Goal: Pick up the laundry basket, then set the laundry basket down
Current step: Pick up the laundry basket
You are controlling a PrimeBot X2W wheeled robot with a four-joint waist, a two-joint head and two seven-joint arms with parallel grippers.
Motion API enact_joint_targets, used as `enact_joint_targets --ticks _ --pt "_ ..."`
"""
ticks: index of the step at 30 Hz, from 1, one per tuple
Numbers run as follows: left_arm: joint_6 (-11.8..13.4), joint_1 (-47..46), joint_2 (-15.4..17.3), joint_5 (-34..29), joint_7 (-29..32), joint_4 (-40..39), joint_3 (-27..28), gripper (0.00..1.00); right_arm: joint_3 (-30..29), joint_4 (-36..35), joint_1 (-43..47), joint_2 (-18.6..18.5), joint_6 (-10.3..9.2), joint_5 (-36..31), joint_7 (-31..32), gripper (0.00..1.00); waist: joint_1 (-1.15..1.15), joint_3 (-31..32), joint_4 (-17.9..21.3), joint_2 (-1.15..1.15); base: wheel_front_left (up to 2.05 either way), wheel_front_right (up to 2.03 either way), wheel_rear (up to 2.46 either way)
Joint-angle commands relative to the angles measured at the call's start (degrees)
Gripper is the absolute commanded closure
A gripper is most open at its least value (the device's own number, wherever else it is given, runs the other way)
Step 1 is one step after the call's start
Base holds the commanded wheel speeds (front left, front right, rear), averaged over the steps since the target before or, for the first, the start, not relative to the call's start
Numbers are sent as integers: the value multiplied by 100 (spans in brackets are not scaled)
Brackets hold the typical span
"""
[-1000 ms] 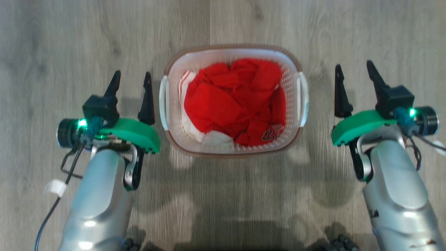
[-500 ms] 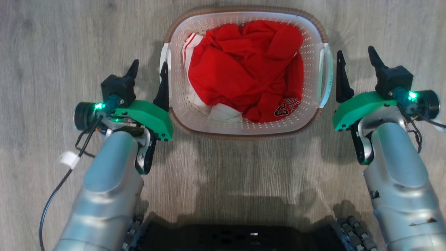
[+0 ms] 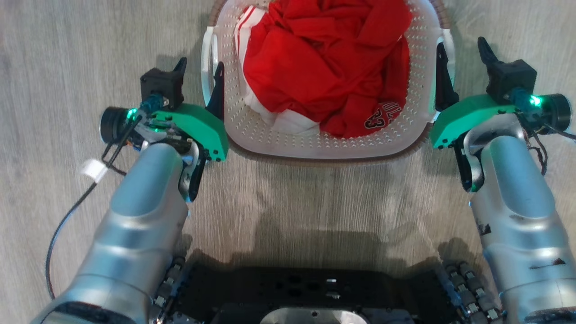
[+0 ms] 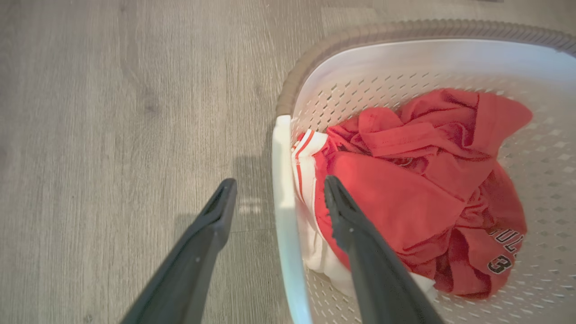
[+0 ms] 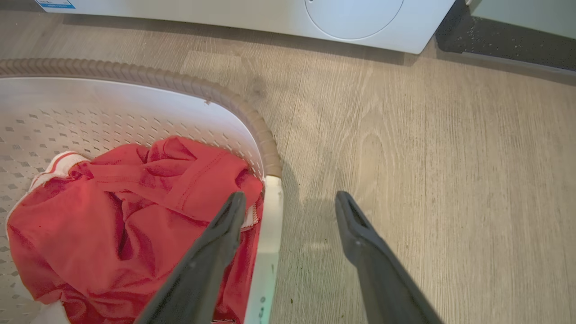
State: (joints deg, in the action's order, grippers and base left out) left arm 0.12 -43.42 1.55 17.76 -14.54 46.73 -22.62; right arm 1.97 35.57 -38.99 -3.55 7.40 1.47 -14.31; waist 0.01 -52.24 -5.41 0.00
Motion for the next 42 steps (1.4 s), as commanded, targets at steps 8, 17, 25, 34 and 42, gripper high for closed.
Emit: enact_joint_targets --ticks 8,17,25,34,42 --pt "-47 -236 133 350 -46 376 -65 0 129 65 9 68 9 -52 -69 0 -1 -321 -79 0 0 0 0" --pt "-121 -497 132 560 -46 498 -427 0 169 252 -111 68 9 -64 -69 0 -1 -497 -130 0 0 0 0" --pt "-85 -622 132 817 -46 577 -747 0 251 402 -193 68 9 -42 -69 0 -1 -555 -157 0 0 0 0" --pt "-24 -722 132 950 -46 649 -951 25 307 552 -251 68 9 32 -69 46 -1 -583 -156 0 0 0 0" --pt "3 -748 132 1075 -46 700 -1098 100 328 807 -324 68 9 127 -69 95 -1 -566 -134 0 0 0 0"
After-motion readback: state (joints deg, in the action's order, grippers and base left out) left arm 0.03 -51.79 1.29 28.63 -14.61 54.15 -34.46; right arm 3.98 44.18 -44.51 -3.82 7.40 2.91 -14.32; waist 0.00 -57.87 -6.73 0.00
